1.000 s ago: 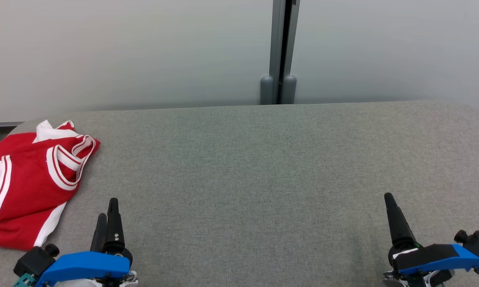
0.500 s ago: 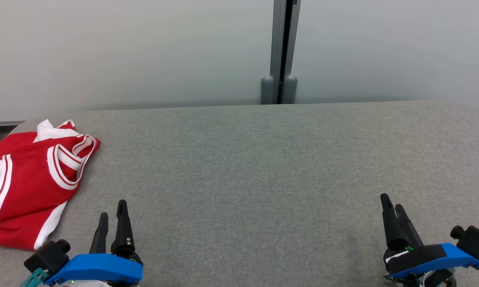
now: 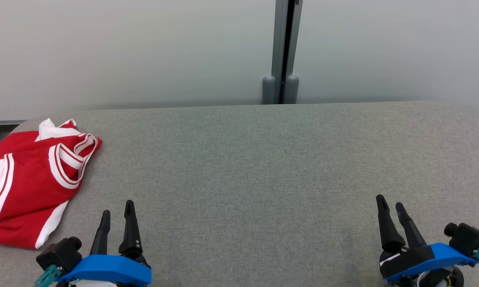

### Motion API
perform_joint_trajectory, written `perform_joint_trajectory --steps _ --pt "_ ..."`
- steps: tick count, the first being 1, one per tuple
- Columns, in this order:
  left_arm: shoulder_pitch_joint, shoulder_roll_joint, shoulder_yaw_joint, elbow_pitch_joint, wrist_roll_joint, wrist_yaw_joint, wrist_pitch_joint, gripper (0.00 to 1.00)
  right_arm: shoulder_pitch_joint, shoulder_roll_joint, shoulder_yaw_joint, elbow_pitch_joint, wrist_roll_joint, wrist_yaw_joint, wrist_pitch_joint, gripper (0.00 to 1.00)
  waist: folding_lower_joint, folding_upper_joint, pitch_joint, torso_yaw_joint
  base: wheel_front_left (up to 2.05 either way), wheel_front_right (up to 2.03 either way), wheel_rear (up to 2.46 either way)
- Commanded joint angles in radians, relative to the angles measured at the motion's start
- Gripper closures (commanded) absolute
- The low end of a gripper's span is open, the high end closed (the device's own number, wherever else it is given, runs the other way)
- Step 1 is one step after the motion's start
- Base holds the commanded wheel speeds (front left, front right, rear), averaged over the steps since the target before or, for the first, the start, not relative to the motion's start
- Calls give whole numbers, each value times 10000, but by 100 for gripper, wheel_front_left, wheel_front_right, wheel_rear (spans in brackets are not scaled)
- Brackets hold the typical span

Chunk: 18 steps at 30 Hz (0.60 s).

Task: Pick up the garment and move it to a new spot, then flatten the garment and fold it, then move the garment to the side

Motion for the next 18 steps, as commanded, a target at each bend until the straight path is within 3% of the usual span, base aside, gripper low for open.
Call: perform_joint_trajectory --steps 1,18 --pt "-160 102 -27 -56 287 40 -95 0 -81 -82 -11 -53 -311 46 -90 0 0 0 -4 2 0 0 0" --pt "-101 147 -212 68 1904 186 -548 0 -72 -99 26 37 -2193 42 -326 0 0 0 -17 19 0 0 0"
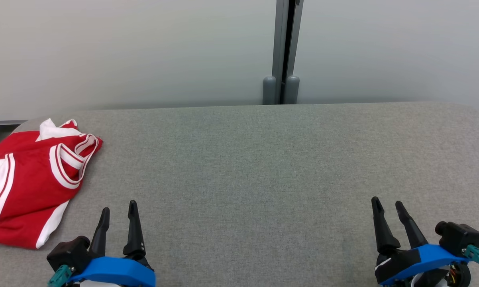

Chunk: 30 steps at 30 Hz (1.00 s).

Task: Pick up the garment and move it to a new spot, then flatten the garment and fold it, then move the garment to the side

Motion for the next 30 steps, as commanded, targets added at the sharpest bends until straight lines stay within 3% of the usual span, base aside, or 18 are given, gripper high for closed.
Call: perform_joint_trajectory --steps 1,30 --pt "-86 55 -61 -36 260 59 -113 0 -70 -88 18 -31 -292 17 -56 0 0 -1 -3 0 0 0 0" --pt "93 135 -462 219 2007 376 -528 0 7 -104 35 139 -2465 27 -318 0 0 -1 -65 -28 0 0 0"
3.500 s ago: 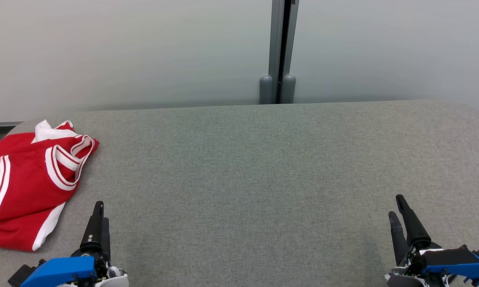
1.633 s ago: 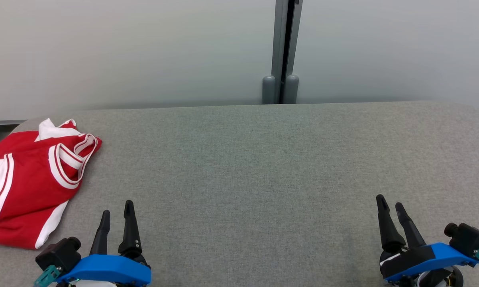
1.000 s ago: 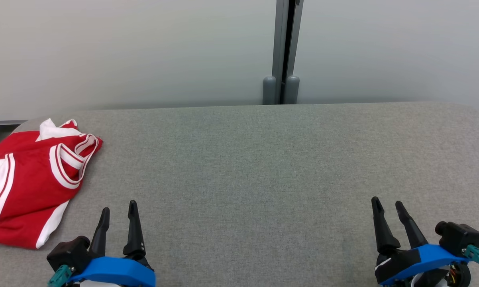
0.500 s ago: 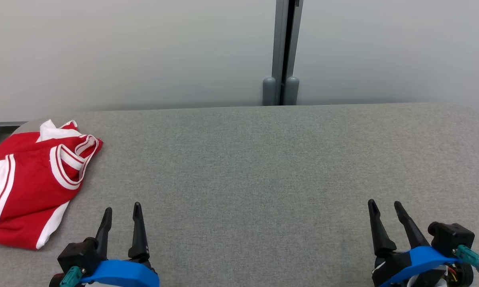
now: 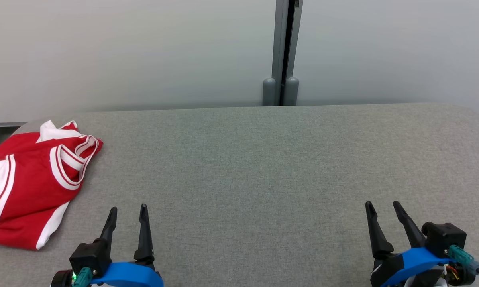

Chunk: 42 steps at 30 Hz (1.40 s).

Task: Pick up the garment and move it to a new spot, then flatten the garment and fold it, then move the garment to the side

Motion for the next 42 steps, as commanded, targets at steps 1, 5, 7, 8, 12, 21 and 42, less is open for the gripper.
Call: perform_joint_trajectory --steps 1,5,7,8,12,21,42 --pt "66 43 -54 -21 162 37 -54 0 10 -80 12 -2 -193 25 -80 0 0 0 4 -3 0 0 0" --pt "78 61 -87 -35 352 91 -113 0 2 -81 24 16 -409 27 -131 0 0 0 12 -6 0 0 0" --pt "81 51 -98 -50 415 114 -154 0 1 -82 34 21 -523 28 -160 0 0 0 16 -7 0 0 0" --pt "88 46 -101 -49 429 121 -147 0 0 -81 41 26 -594 28 -188 0 0 0 19 -9 0 0 0" --pt "101 34 -125 -42 471 145 -207 0 4 -83 48 54 -721 28 -247 0 0 0 16 -19 0 0 0" --pt "124 40 -132 -42 252 184 -124 0 -40 -80 62 95 -597 28 -345 0 0 0 9 -59 0 0 0" --pt "132 354 -142 -211 232 392 -97 0 149 -72 -32 -118 -670 28 -336 0 0 0 104 2091 0 0 0"
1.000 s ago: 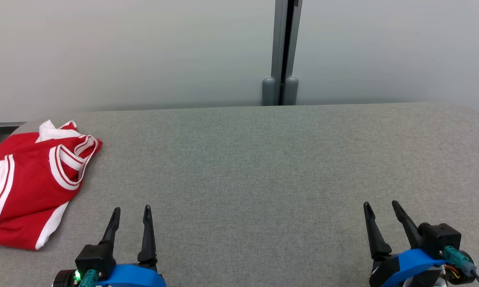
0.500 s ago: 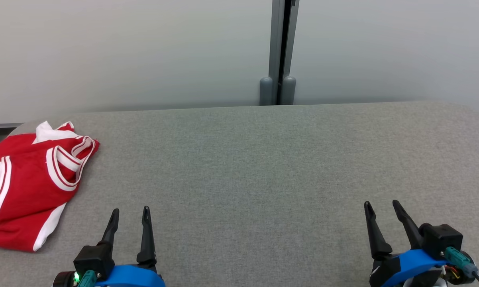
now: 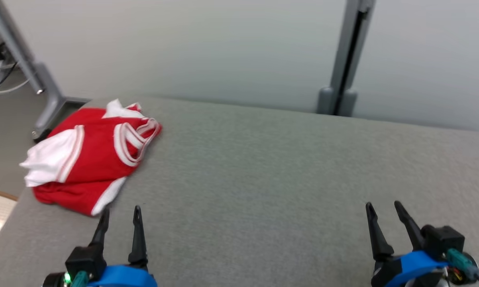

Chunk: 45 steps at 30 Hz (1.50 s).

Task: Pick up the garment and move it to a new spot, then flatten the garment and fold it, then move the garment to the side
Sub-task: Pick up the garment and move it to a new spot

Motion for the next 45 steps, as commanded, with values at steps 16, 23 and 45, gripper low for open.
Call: perform_joint_trajectory --steps 16,23,45 --pt "636 191 -4 -702 -142 311 290 0 82 -51 331 5 33 24 59 0 1 0 166 2361 0 0 0" --pt "579 233 72 -846 -230 374 326 0 -52 -51 415 61 66 24 35 0 1 0 260 2301 0 0 0" --pt "-4426 2910 2459 -1284 -2573 -4 4968 0 -1129 -51 -221 -1762 -665 18 363 0 1 0 3647 148 0 0 0"
